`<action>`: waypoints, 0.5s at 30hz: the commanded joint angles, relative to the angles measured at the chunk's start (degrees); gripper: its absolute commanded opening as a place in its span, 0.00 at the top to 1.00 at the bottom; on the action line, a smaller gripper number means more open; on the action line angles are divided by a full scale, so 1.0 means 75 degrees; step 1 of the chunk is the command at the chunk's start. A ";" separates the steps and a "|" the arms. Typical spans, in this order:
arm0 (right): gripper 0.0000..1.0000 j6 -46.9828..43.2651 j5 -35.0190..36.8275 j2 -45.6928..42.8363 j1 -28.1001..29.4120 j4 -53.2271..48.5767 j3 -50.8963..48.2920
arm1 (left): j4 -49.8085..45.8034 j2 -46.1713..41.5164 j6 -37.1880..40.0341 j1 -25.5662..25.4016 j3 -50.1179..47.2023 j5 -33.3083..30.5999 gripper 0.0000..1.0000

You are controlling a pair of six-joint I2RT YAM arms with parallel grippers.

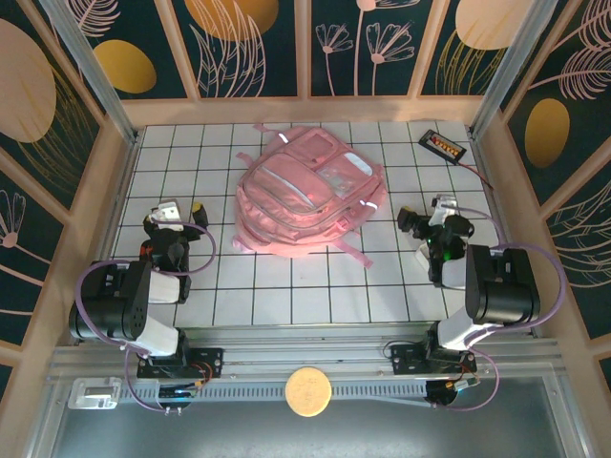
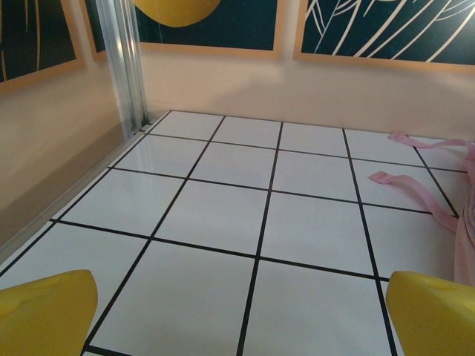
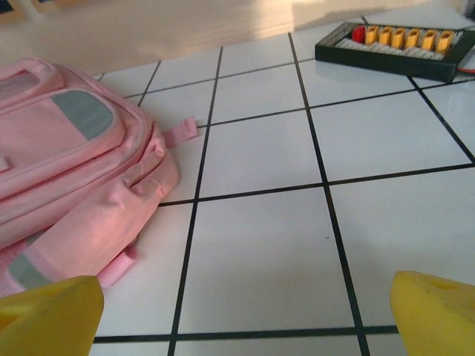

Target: Pack the student bag

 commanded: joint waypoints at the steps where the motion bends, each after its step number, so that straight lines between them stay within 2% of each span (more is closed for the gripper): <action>1: 0.01 -0.0091 0.0046 -0.0156 0.0050 0.1891 -0.0482 | 0.0436 0.0063 -0.0125 0.0057 -0.0031 -0.0017 0.01; 5: 0.01 0.0054 0.0322 0.0268 0.0046 0.3688 -0.1230 | 0.0436 0.0071 -0.0113 0.0057 -0.0034 -0.0012 0.01; 8: 0.01 0.0058 0.0471 0.0264 0.0073 0.4076 -0.1454 | 0.0436 0.0074 -0.0113 0.0057 -0.0031 -0.0012 0.01; 11: 0.01 0.0026 0.0461 0.0224 0.0081 0.3410 -0.1109 | 0.0426 0.0062 -0.0114 0.0063 -0.0037 -0.0006 0.01; 13: 0.01 -0.0072 0.0600 0.0163 0.0170 0.2085 -0.0490 | 0.0433 0.0069 -0.0114 0.0057 -0.0025 -0.0001 0.01; 15: 0.01 -0.0134 0.0995 0.0194 0.0361 0.2088 -0.0465 | 0.0425 0.0062 -0.0117 0.0063 -0.0021 0.0000 0.01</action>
